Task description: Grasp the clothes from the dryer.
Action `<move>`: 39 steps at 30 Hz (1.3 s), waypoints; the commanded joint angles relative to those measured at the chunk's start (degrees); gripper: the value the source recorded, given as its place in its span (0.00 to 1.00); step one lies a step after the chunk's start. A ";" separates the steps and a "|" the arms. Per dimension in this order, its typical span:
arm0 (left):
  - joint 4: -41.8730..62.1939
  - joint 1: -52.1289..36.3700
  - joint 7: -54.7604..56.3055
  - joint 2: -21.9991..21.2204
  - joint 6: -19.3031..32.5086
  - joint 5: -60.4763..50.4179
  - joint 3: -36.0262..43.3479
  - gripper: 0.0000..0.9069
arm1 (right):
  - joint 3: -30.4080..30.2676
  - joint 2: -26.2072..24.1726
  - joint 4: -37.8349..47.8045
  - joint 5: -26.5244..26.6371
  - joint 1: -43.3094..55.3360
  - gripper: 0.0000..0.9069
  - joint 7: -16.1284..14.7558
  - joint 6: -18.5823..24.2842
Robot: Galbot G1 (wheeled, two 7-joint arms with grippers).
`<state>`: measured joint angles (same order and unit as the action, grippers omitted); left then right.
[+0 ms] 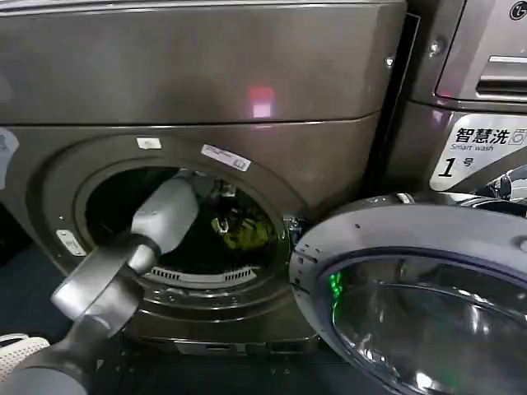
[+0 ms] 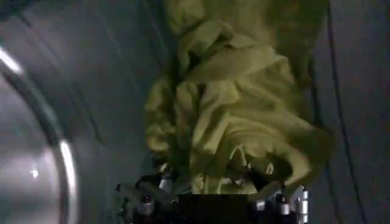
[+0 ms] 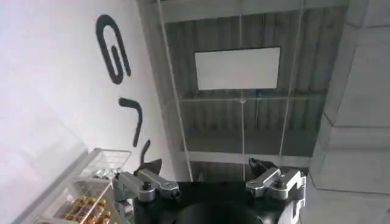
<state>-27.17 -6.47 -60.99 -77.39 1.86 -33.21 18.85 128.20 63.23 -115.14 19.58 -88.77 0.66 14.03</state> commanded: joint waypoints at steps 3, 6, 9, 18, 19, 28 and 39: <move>-0.66 3.37 -1.08 0.01 1.20 -0.67 0.96 1.00 | -0.21 0.20 -0.17 -0.05 -0.07 1.00 -0.12 0.08; -0.97 4.10 -0.62 0.02 1.33 -1.07 0.95 1.00 | -0.18 0.32 -0.23 -0.05 -0.12 1.00 -0.16 0.13; -1.07 4.69 -0.04 0.06 1.20 -1.10 0.77 1.00 | -0.06 0.48 -0.15 -0.02 -0.35 1.00 -0.15 0.33; -1.15 5.15 2.57 0.39 1.13 -0.35 0.35 0.75 | -0.30 0.54 -0.22 -0.05 -0.14 1.00 -0.21 0.40; -1.09 5.13 2.66 0.37 1.09 -0.08 0.34 0.15 | -0.35 0.53 -0.23 -0.04 -0.10 1.00 -0.21 0.40; -1.18 4.93 3.20 0.35 1.17 0.33 0.29 0.00 | -0.42 0.52 -0.18 -0.04 0.00 1.00 -0.22 0.42; -1.14 4.61 3.14 0.07 1.28 0.66 0.35 0.00 | -0.36 0.48 -0.34 -0.01 -0.06 1.00 -0.22 0.40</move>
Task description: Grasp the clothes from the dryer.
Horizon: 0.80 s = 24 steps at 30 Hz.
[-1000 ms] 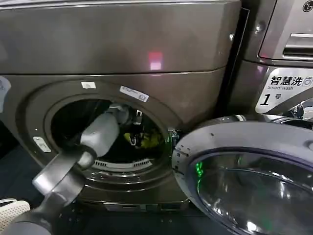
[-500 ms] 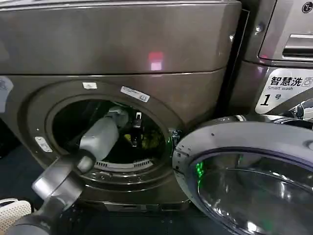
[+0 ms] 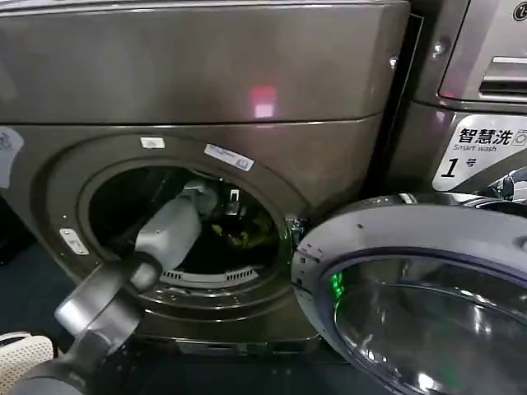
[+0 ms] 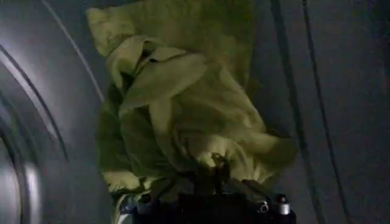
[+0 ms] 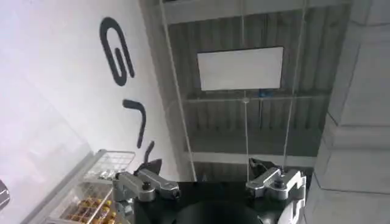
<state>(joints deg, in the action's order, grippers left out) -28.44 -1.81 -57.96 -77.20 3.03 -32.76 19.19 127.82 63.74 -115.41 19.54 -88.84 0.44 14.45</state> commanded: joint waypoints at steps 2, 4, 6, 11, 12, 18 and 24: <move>0.10 -0.10 0.08 -0.13 0.12 0.25 0.00 0.00 | 0.02 -0.01 -0.10 0.04 0.02 1.00 0.02 -0.01; 0.10 -0.11 -0.02 -0.08 0.23 0.17 0.02 0.00 | 0.01 0.04 -0.12 0.04 -0.01 1.00 0.01 0.02; 0.20 -0.13 0.11 -0.09 0.29 0.20 -0.01 0.00 | -0.03 0.02 -0.10 0.03 0.04 1.00 0.03 0.04; -0.25 0.52 5.98 -0.55 -2.44 6.33 -1.99 0.00 | -0.20 0.22 -0.30 0.02 0.17 1.00 0.02 0.02; -0.89 1.02 7.42 -0.58 -3.90 8.31 -2.90 0.00 | -0.28 0.32 -0.41 0.03 0.21 1.00 0.01 0.03; -2.80 3.41 15.07 -0.29 -9.94 15.29 -9.28 0.00 | -1.16 0.77 -0.90 0.01 0.56 1.00 0.01 0.03; -4.35 5.54 31.64 -1.44 -13.46 25.49 -17.53 0.00 | -2.14 0.86 -1.29 -0.09 1.33 1.00 -0.07 -0.11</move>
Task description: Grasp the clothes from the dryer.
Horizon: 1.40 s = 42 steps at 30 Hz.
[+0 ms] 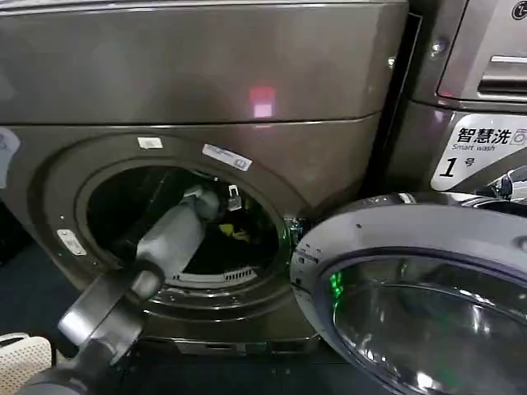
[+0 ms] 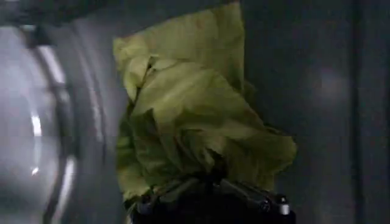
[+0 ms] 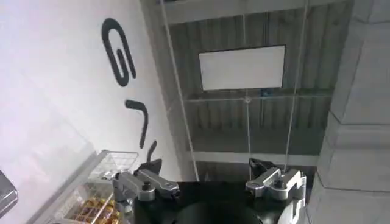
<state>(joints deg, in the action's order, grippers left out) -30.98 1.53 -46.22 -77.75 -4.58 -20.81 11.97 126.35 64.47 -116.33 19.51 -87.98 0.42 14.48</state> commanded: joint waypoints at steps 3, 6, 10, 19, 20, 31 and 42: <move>-3.38 3.43 27.77 -1.48 -6.94 19.29 -12.58 0.00 | -0.61 0.09 -0.32 -0.02 0.45 1.00 -0.03 -0.14; -4.46 4.79 39.33 -2.77 -6.38 27.33 -16.42 0.00 | -0.47 0.32 -0.09 0.00 0.09 1.00 0.01 0.08; -7.76 5.96 50.46 -4.11 -7.46 36.50 -18.36 0.00 | -0.42 0.50 -0.10 0.03 0.26 1.00 0.08 0.08; -14.45 8.11 61.67 -4.82 -6.18 41.97 -18.74 0.00 | -0.53 0.76 -0.27 -0.08 0.80 1.00 0.25 -0.06; -14.61 8.15 61.91 -4.84 -5.81 41.97 -18.74 0.00 | -0.55 0.77 -0.31 -0.09 0.86 1.00 0.26 -0.11; -14.11 7.99 61.54 -4.89 -4.93 41.60 -18.63 0.00 | -0.43 0.87 -0.19 -0.05 1.01 1.00 0.46 0.23; -14.35 8.16 60.90 -4.82 -4.97 41.00 -18.54 0.00 | -0.67 0.87 -0.18 0.29 1.19 1.00 0.77 0.20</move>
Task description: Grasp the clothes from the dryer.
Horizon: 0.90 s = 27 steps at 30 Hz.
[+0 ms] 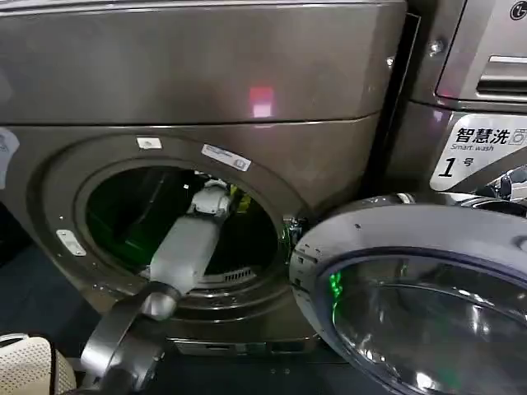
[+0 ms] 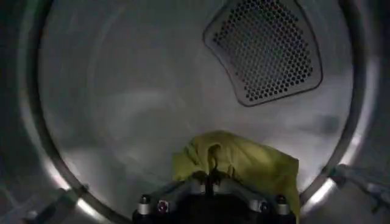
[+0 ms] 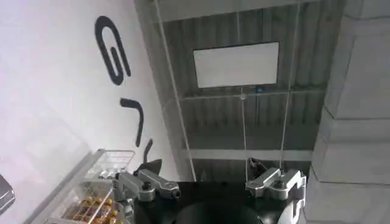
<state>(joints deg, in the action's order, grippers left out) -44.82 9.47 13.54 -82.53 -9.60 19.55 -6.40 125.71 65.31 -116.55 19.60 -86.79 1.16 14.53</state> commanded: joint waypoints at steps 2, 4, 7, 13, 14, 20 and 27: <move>-0.49 0.24 1.10 -0.05 0.06 0.57 -0.16 0.00 | -0.01 0.06 0.10 0.17 -0.06 1.00 0.00 0.12; -0.48 0.30 1.05 -0.06 0.08 0.50 -0.16 0.00 | 0.07 0.03 0.15 0.16 -0.07 1.00 0.01 0.14; -0.41 0.34 0.92 -0.08 0.15 0.39 -0.14 0.00 | 0.27 -0.09 0.30 0.09 -0.14 1.00 0.08 0.08; -0.43 0.32 0.53 0.04 0.27 -0.10 -0.09 0.00 | 0.65 -0.27 0.41 -0.18 -0.39 1.00 0.46 -0.18; -0.44 0.35 0.51 0.08 0.28 -0.12 -0.09 0.00 | 0.66 -0.27 0.40 -0.20 -0.39 1.00 0.47 -0.24; -0.42 0.52 0.33 0.50 0.41 -0.23 -0.05 0.00 | 0.55 -0.20 0.16 -0.58 -0.47 1.00 0.77 -1.03; -0.60 0.51 0.29 0.75 0.34 -0.35 -0.04 0.00 | 0.50 -0.33 0.42 -0.33 -0.42 1.00 0.71 -0.59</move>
<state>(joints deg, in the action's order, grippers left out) -45.40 10.04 13.84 -81.85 -9.22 19.28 -6.46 126.13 64.90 -116.22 19.25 -87.14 1.88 13.88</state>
